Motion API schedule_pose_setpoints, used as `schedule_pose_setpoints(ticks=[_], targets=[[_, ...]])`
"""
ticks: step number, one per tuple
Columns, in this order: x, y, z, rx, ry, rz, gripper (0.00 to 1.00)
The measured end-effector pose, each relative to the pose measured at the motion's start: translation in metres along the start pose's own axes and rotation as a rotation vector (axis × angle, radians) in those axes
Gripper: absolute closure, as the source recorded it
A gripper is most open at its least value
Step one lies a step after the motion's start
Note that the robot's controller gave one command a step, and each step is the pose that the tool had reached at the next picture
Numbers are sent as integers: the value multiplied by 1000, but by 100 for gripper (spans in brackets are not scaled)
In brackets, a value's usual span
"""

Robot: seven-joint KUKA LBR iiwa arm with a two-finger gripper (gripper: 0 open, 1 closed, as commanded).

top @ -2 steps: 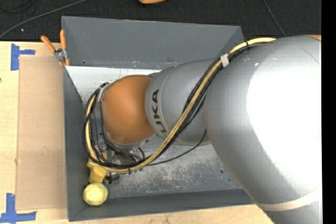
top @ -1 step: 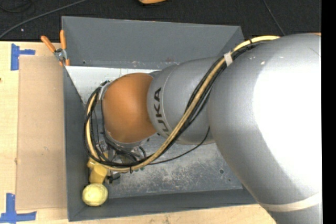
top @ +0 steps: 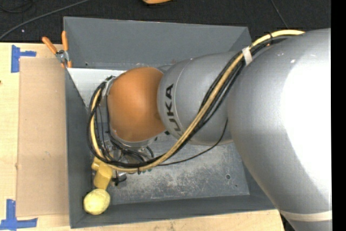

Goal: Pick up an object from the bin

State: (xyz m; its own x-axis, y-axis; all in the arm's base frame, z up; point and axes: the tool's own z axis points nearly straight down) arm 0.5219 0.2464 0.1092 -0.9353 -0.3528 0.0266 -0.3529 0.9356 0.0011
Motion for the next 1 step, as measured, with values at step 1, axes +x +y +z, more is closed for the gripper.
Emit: schedule_pose_setpoints(ticks=[1], targets=[[-1, 1, -31, -1, -7, 2, 100]])
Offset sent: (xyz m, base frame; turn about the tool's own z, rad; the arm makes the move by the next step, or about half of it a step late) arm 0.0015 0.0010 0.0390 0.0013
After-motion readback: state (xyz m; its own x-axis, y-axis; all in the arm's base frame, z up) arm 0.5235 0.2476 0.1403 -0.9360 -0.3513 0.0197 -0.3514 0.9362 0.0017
